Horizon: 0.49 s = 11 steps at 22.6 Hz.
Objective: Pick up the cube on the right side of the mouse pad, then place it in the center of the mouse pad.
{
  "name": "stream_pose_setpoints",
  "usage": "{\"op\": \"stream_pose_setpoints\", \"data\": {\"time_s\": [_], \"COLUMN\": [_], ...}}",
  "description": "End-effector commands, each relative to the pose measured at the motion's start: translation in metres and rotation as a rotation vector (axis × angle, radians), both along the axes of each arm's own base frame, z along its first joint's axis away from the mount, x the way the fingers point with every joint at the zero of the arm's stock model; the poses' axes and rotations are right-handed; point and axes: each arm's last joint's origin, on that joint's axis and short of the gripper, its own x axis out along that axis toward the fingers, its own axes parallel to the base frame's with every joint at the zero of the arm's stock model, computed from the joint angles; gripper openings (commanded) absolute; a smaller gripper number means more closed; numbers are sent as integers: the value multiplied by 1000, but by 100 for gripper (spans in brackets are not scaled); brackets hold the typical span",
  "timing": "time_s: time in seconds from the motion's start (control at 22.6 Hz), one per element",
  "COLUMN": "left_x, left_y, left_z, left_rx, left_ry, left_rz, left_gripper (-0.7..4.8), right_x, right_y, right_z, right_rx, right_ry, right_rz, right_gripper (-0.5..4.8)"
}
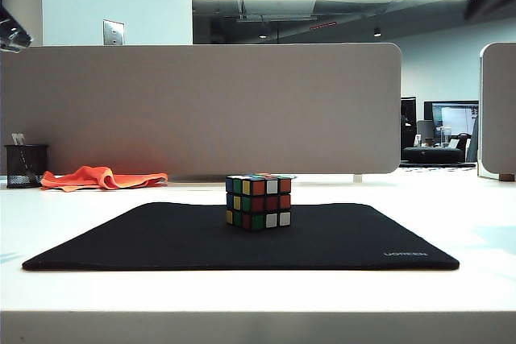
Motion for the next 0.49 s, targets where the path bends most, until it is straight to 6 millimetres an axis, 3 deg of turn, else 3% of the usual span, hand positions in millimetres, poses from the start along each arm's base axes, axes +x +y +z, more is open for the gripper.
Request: {"op": "stream_pose_setpoints", "data": {"time_s": [0.04, 0.31, 0.49], "left_x": [0, -9, -33], "left_y": [2, 4, 9], "left_z": [0, 3, 13], "left_rx": [-23, -20, -37], "left_ry": [31, 4, -122], "left_rz": [77, 98, 191], "left_gripper": [46, 15, 15], "right_x": [-37, -78, -120], "right_y": [-8, -16, -25], "right_z": [-13, -28, -37], "right_rx": [21, 25, 30], "right_ry": [-131, -213, -241], "right_rz": [5, 46, 39], "right_gripper": [-1, -1, 0]}}
